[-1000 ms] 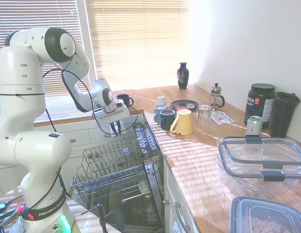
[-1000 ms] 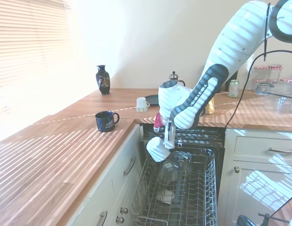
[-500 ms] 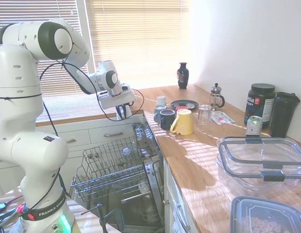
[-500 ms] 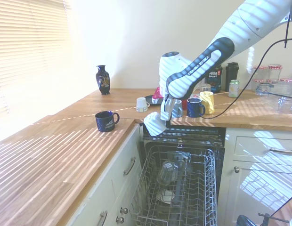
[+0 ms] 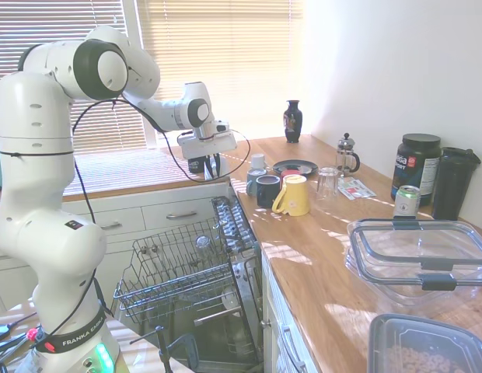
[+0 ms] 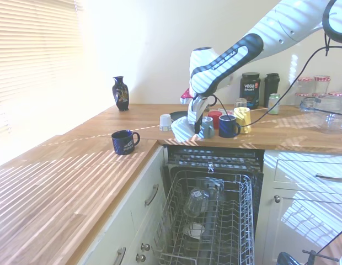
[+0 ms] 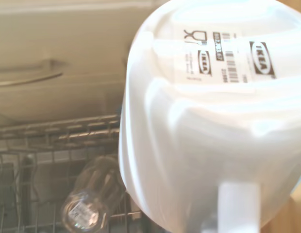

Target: Take a mug cup out of the rack

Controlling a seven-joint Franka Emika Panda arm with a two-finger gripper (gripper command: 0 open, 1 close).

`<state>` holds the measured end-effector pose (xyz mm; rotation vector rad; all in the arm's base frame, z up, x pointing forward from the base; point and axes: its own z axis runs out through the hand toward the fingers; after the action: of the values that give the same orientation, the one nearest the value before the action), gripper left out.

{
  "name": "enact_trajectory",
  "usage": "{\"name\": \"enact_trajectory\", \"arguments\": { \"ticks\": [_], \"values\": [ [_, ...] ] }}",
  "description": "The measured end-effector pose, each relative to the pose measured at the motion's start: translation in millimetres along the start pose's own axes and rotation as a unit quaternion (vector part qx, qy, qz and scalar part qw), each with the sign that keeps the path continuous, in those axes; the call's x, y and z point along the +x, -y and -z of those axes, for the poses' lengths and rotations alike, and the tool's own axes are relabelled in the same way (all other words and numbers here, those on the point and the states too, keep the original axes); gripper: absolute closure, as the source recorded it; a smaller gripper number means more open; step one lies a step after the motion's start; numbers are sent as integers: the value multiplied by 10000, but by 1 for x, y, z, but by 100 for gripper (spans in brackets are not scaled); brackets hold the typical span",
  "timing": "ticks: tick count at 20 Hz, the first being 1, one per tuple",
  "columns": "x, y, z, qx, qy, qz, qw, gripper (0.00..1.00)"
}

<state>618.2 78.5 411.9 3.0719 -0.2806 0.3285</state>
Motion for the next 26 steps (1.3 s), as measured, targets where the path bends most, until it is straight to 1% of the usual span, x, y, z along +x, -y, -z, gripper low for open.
{"name": "enact_trajectory", "arguments": {
  "ticks": [7, 11, 17, 26],
  "values": [
    [30, -27, -20, 63, 142, -278, 9995, 100],
    [32, -28, -32, 73, 216, -306, 9993, 100],
    [35, -29, -37, 96, 211, -371, 9990, 100],
    [52, -36, -58, 192, 273, -720, 9968, 100]
  ]
}}
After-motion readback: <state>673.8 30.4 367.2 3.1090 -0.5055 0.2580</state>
